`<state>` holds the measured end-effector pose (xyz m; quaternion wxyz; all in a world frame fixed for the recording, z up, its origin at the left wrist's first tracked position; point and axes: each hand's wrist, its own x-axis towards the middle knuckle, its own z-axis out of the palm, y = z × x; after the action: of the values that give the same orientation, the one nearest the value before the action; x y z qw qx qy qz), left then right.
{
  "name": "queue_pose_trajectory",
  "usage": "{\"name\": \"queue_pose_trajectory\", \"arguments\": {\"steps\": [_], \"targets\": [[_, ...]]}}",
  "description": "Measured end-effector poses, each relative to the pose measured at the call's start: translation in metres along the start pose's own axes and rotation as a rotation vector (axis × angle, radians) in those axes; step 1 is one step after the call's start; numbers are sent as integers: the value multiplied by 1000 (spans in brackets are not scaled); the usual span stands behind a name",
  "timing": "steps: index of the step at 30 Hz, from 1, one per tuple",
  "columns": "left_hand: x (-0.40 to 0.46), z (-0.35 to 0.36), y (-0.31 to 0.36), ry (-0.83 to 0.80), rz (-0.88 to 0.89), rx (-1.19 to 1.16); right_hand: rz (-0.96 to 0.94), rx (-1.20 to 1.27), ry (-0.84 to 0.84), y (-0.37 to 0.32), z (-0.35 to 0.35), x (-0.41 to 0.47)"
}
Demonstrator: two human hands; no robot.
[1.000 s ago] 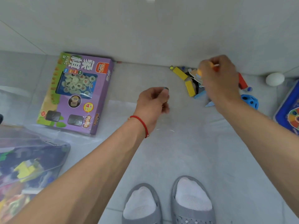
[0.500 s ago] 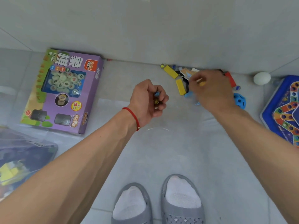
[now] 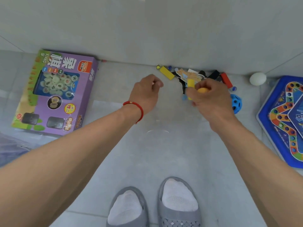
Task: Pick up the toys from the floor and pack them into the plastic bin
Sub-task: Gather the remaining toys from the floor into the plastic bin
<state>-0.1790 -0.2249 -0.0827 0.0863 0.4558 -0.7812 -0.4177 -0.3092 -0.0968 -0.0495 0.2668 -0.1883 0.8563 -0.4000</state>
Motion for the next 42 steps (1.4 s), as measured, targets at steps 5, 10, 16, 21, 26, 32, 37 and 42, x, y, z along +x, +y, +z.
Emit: {"name": "queue_pose_trajectory", "arguments": {"steps": [5,10,16,21,26,32,37,42], "targets": [[23,2,4,103,242,681,-180,-214,-35,15,-20,4],[35,5,10,99,412,883,-487,-796,-71,13,5,17],[49,4,2,66,571,986,-500,-979,-140,7,16,29],[54,1,6,29,676,897,-547,-978,-166,11,15,28],[60,1,11,20,726,940,-597,-586,-60,15,9,19],[63,3,22,-45,669,1046,135,511,-105,4,-7,-14],[37,1,24,-15,573,708,537,1101,-246,10,-17,-30],[-48,-12,42,90,-214,-278,700,1220,-331,-1,-20,-69]]}}
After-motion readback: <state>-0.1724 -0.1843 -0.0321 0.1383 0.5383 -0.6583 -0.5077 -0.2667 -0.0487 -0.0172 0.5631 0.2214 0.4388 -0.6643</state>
